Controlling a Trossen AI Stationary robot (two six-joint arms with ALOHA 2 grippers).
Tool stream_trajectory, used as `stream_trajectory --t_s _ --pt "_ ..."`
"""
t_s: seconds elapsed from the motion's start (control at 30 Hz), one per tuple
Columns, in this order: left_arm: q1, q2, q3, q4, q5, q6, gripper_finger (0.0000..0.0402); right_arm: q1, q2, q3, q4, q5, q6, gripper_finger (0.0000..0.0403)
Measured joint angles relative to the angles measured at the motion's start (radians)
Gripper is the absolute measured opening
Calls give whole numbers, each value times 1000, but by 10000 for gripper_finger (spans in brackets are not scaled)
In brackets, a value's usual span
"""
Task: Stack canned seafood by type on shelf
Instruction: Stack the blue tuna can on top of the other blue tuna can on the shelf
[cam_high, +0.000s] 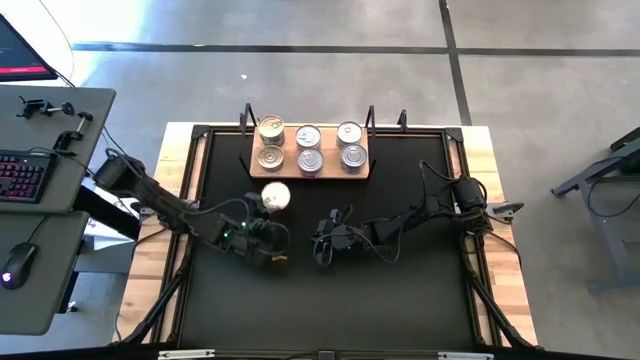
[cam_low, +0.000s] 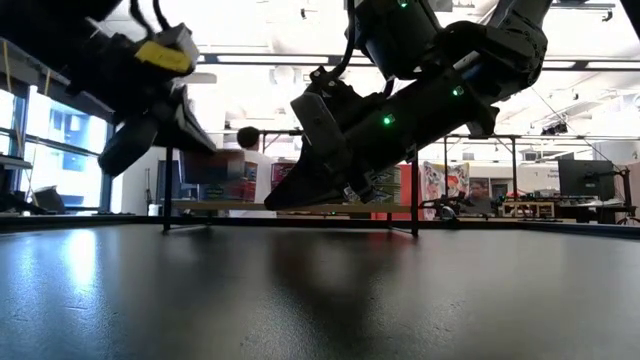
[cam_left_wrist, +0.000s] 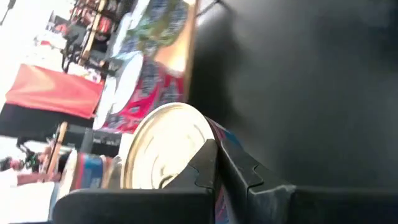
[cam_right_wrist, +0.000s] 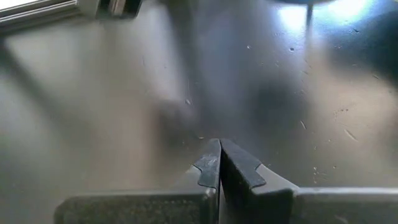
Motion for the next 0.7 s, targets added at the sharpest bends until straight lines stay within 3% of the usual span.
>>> stream_trajectory --t_s 0.27,0.47,0.7 --pt "181 -190 -6 -10 6 146 0 0 0 0 -1 0 -2 0" --pt "426 -285 -6 62 222 337 0 0 0 0 -1 0 -4 0" --pt "657 -273 -6 110 425 423 0 0 0 0 -8 0 -1 0"
